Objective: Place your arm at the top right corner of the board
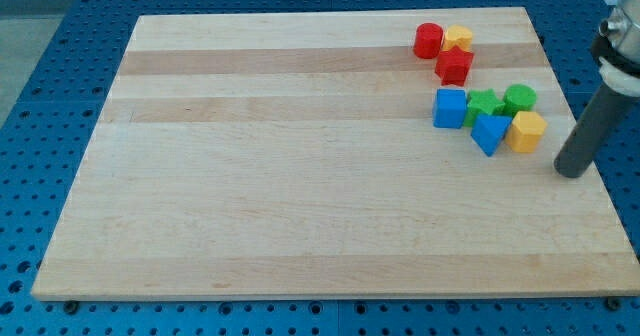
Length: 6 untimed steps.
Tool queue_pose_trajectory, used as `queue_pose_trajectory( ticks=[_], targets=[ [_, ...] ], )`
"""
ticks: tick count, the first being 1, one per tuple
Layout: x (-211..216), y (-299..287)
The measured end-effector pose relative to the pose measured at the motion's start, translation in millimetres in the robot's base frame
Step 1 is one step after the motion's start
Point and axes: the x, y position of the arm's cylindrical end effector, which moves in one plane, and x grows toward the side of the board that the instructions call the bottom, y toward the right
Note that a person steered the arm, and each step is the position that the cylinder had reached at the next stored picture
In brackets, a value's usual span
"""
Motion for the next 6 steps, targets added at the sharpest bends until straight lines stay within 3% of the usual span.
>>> queue_pose_trajectory(
  ticks=[1,3,4,6],
  targets=[
    [-58.8,25.3],
    [-274.1,18.9],
    [-303.5,-1.1],
    [-303.2,-47.0]
  ],
)
